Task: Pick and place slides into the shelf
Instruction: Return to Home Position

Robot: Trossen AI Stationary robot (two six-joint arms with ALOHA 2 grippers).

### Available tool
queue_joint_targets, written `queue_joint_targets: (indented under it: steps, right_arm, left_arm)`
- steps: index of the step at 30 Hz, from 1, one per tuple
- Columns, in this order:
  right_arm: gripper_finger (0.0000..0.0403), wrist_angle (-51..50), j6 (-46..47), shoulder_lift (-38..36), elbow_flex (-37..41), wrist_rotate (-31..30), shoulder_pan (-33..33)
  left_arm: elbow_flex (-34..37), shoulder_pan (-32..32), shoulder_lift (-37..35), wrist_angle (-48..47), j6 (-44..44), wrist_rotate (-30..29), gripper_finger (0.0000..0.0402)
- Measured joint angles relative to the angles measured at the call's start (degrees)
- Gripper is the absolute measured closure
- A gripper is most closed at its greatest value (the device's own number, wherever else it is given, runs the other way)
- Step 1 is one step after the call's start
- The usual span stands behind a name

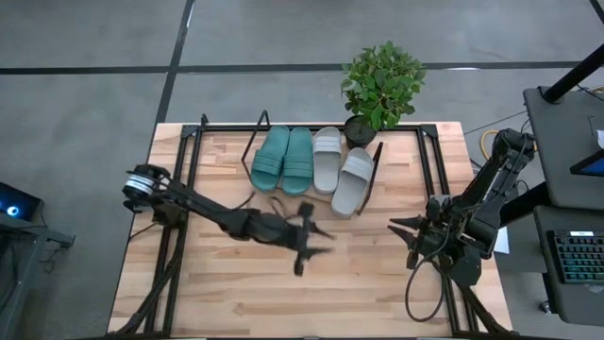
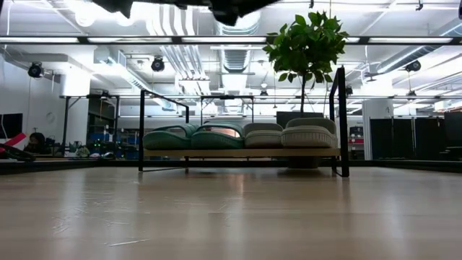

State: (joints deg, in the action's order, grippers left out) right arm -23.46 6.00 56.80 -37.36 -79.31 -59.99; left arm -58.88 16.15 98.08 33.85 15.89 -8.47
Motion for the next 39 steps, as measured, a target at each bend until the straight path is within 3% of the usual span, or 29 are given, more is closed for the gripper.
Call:
queue_joint_targets:
  steps: [2, 7, 12, 17, 22, 25, 31, 35, 39]
  right_arm:
    - [0.0332, 0.00, 0.00, -0.02, 0.00, -0.02, 0.00]
    - [0.0328, 0.02, -0.02, 0.00, 0.02, -0.02, 0.00]
    - [0.0333, 0.01, -0.02, 0.00, 0.11, -0.04, 0.00]
    - [0.0337, 0.00, -0.24, 0.00, 0.13, -0.04, 0.00]
    - [0.0336, 0.00, -0.24, 0.00, 0.17, -0.04, 0.00]
    - [0.0333, 0.00, -0.24, 0.00, 0.22, -0.04, 0.00]
    - [0.0334, -0.05, -0.23, 0.00, 0.38, -0.03, 0.00]
    - [0.0339, -0.01, -0.09, 0.00, 0.51, -0.03, 0.00]
    - [0.0337, 0.02, 0.00, 0.00, 0.55, -0.02, 0.00]
  left_arm:
    - [2.58, -1.02, -0.45, 7.93, 1.54, -4.15, 0.0308]
    - [4.40, -4.81, -0.34, 11.78, 3.93, -1.27, 0.0392]
    - [3.02, -9.44, -0.34, 12.64, 4.00, -0.61, 0.0397]
    - [0.35, -15.54, -0.34, 15.88, 4.01, 10.01, 0.0400]
    - [-2.75, -20.52, -1.45, 18.63, 7.66, 10.01, 0.0401]
    - [-3.03, -22.50, -5.38, 12.54, 10.15, 9.42, 0.0401]
    - [-0.55, -23.58, -18.23, -8.20, 11.45, 8.01, 0.0401]
    - [7.35, -22.38, -27.56, -10.30, 12.06, 5.57, 0.0401]
    - [19.33, -21.87, -38.17, -5.96, 12.04, 4.83, 0.0402]
